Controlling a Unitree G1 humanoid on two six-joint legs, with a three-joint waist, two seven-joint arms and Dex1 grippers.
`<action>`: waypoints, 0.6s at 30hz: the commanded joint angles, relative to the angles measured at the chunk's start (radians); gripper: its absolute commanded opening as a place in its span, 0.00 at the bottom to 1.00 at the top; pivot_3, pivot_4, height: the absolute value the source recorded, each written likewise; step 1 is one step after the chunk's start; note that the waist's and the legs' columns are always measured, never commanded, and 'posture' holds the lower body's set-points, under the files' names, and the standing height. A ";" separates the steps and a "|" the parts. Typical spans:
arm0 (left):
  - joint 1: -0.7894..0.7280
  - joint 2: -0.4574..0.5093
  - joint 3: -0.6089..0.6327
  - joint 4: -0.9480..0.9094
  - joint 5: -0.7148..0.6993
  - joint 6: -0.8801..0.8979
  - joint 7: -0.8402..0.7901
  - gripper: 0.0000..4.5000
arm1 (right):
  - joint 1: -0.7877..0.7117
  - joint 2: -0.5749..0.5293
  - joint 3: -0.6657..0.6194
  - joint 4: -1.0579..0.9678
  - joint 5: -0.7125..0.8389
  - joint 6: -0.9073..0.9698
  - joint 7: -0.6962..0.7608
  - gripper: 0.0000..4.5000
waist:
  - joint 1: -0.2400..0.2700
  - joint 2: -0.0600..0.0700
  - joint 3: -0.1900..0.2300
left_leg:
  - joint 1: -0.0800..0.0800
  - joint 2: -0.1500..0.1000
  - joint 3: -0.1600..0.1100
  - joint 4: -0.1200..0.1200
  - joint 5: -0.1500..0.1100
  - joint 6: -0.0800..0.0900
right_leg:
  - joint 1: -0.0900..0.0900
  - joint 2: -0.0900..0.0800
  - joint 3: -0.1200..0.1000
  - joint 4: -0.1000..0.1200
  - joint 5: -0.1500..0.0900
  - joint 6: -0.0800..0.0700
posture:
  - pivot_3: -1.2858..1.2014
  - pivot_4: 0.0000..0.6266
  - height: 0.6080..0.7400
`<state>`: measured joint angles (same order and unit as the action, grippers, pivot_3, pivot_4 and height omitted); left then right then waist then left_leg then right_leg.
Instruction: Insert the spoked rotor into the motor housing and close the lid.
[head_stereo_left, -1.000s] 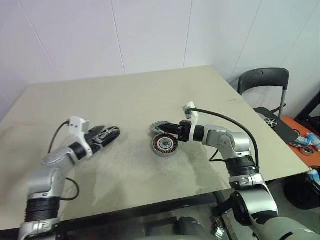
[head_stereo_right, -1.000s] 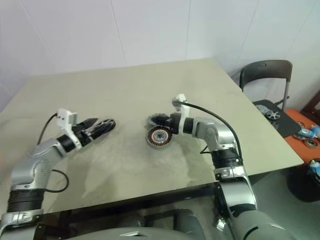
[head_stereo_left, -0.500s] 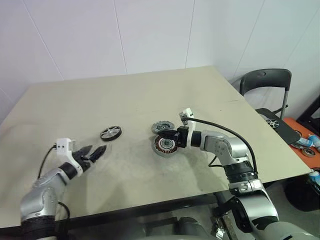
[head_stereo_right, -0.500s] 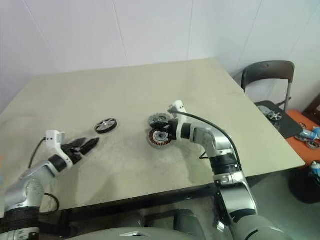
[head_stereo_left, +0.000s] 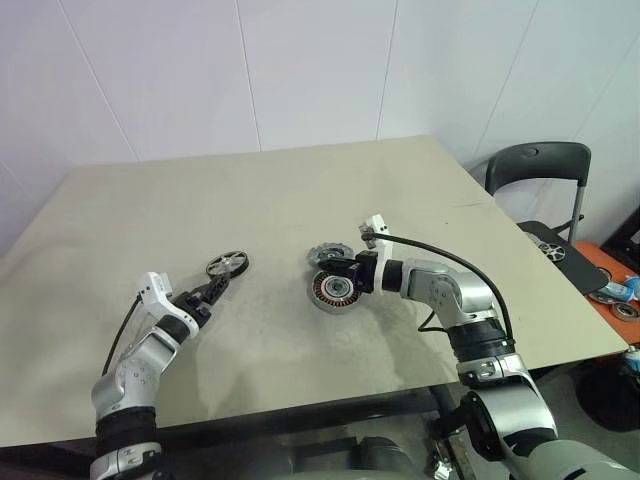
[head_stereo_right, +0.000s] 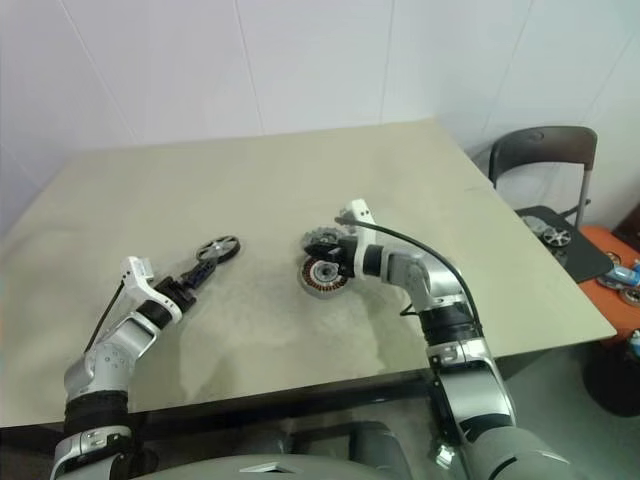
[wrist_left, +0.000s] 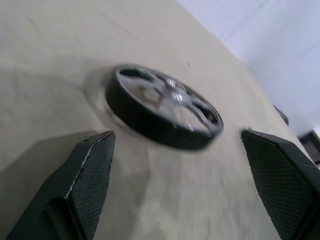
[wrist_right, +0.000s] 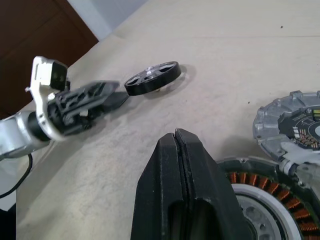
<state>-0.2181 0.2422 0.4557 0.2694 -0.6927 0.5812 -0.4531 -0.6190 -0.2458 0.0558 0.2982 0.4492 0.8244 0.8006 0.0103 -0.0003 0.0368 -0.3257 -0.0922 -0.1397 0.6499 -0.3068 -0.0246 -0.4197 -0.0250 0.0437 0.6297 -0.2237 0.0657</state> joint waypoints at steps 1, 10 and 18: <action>-0.069 0.000 0.036 0.075 -0.013 -0.005 0.056 0.96 | -0.004 -0.006 -0.005 -0.038 0.000 -0.006 -0.007 0.00 | 0.000 0.000 0.000 | 0.002 0.000 0.000 0.000 0.000 0.000 | 0.002 0.000 0.000 0.000 -0.001 0.001 | 0.52 0.00 1.00; -0.203 0.033 -0.007 0.181 0.035 0.014 0.096 0.96 | 0.010 -0.004 -0.003 -0.038 -0.017 -0.021 -0.027 0.00 | 0.001 0.000 0.000 | 0.004 0.000 0.000 -0.001 0.000 0.000 | 0.004 0.000 0.000 -0.001 -0.001 0.002 | 0.52 0.00 1.00; -0.214 0.057 -0.035 0.207 0.091 -0.004 0.075 0.92 | 0.013 0.005 -0.004 -0.036 -0.023 -0.028 -0.038 0.00 | 0.000 0.000 0.000 | 0.003 0.000 0.000 -0.001 0.000 0.000 | 0.003 0.000 0.000 -0.001 0.000 -0.001 | 0.52 0.00 1.00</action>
<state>-0.4218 0.2852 0.4201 0.4773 -0.6095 0.5853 -0.3713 -0.5960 -0.2471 0.0573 0.2967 0.4174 0.8158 0.7635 0.0103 -0.0007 0.0370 -0.3225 -0.0923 -0.1398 0.6486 -0.3069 -0.0247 -0.4166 -0.0251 0.0437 0.6288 -0.2232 0.0649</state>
